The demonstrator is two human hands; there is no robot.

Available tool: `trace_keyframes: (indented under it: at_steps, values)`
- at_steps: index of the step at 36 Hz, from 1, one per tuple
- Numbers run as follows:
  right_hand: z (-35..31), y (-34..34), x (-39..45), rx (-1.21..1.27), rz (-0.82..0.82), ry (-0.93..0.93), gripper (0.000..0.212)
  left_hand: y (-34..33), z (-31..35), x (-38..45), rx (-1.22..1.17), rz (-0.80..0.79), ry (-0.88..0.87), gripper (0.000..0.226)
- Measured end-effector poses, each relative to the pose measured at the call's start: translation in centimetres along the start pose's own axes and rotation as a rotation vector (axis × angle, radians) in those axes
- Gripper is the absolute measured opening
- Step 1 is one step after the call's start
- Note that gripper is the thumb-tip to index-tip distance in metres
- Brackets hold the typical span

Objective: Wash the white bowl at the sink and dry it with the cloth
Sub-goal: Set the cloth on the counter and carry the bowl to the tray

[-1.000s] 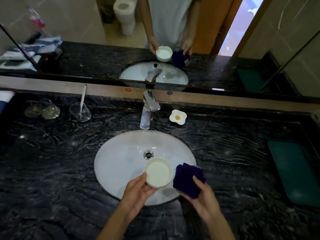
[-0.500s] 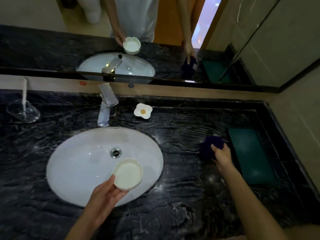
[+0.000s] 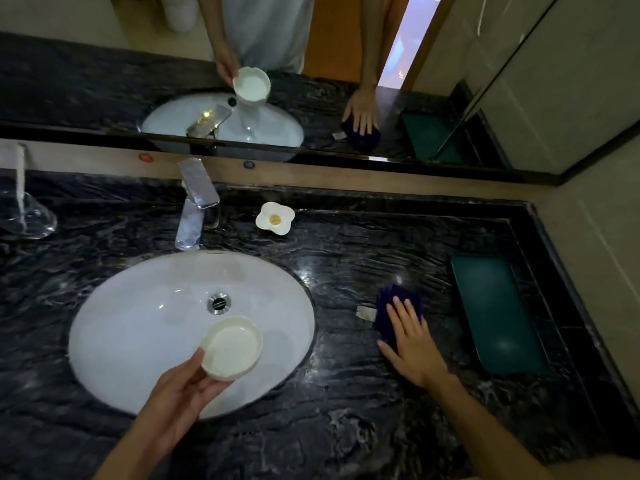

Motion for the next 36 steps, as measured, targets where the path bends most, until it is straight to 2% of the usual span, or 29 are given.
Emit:
trace_keyframes:
  at_steps: [5,11,14,17,19,20,23,25,28,32,36]
  values:
    - [0.1,1.1,0.3,-0.012,-0.077,0.011,0.087,-0.4,0.9,-0.1,-0.007,-0.009,-0.009,0.046]
    - [-0.4,3.8,1.1,0.172,-0.115,-0.02,0.095,-0.7,2.2,-0.5,0.019,-0.041,-0.032,0.05]
    - [-1.2,5.7,1.6,0.238,-0.054,-0.138,0.077,-0.9,2.9,-0.6,0.033,-0.059,-0.036,0.049]
    - [-4.5,7.8,1.7,0.309,0.09,-0.242,0.053,-1.1,3.8,-1.0,0.046,-0.057,-0.05,0.049]
    - [-8.1,9.2,1.4,0.474,0.179,-0.206,0.043,-1.4,4.2,-1.3,0.059,-0.063,-0.06,0.049]
    - [-10.1,9.8,1.2,0.602,0.171,-0.169,0.042,-1.6,4.4,-1.6,0.062,-0.063,-0.062,0.048]
    - [-15.7,10.9,0.5,1.034,-0.044,-0.02,0.056,-2.3,4.5,-2.2,0.068,-0.062,-0.061,0.049]
    - [-18.8,11.1,0.3,1.166,-0.162,0.094,0.076,-2.5,4.7,-2.7,0.075,-0.083,-0.063,0.047]
    - [-22.5,11.6,0.3,1.217,-0.233,0.196,0.099,-2.4,5.1,-3.3,0.094,-0.107,-0.074,0.04]
    - [-25.8,11.8,0.4,1.228,-0.26,0.261,0.11,-2.3,5.3,-4.0,0.144,-0.119,-0.075,0.037]
    - [-27.4,11.8,0.2,1.214,-0.22,0.305,0.118,-2.6,5.2,-5.0,0.167,-0.178,-0.062,0.04]
Point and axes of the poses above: each hand's wrist, its own x-axis towards the middle knuckle, its own y-axis out of the back of the hand, z = x × y, the point moved 3 cm from there along x, towards the middle knuckle, and after that the axes turned 11 degrees about -x, right-handed, at the moved point
